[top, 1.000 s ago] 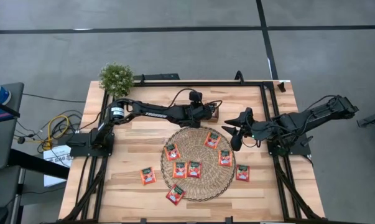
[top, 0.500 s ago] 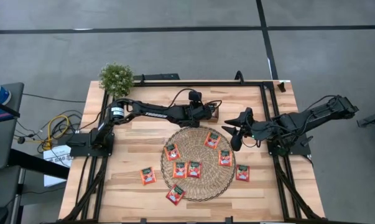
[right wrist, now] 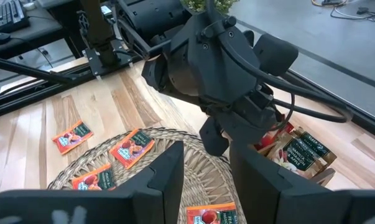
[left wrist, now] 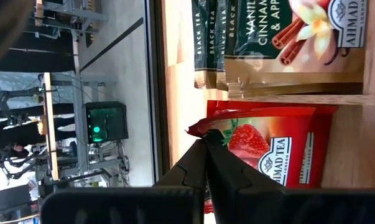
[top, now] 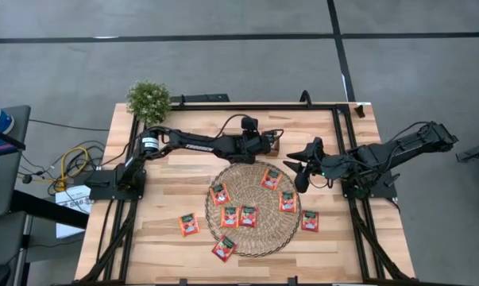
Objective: Pick & Place Tea
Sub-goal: Put the red tea bag into the middle section of the wooden organizer
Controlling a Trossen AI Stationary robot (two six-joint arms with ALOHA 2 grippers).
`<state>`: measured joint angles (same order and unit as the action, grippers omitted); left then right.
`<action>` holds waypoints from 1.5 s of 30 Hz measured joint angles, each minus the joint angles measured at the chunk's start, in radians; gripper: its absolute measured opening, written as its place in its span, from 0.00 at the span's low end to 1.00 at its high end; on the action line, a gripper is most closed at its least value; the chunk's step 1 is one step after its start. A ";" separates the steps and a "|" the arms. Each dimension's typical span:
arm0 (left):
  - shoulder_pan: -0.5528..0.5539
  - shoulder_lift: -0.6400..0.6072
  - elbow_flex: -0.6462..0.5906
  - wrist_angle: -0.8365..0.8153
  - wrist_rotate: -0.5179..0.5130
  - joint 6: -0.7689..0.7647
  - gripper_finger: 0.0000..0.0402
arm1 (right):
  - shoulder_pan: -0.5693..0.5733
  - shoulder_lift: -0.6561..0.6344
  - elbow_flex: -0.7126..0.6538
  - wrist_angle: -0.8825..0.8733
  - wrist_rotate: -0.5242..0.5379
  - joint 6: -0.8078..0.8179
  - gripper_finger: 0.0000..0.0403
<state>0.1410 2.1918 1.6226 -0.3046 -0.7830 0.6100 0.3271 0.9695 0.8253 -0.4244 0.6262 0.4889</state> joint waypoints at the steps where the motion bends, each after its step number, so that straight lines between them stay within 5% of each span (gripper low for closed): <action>1: 0.000 0.000 0.000 0.000 0.000 -0.001 0.00 | 0.000 0.000 0.000 0.000 0.000 0.000 0.30; 24: -0.014 0.000 0.000 0.000 0.008 0.001 0.01 | 0.000 0.000 0.000 0.000 -0.002 0.000 0.30; 38: -0.019 0.000 0.000 0.001 -0.002 0.002 0.38 | 0.000 0.000 0.000 -0.001 -0.002 -0.002 0.30; 45: -0.031 -0.033 0.000 -0.003 -0.183 0.049 0.42 | 0.000 0.000 0.000 -0.002 -0.002 -0.002 0.30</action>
<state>0.1099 2.1583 1.6230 -0.3077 -0.9657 0.6587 0.3275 0.9695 0.8253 -0.4259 0.6243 0.4873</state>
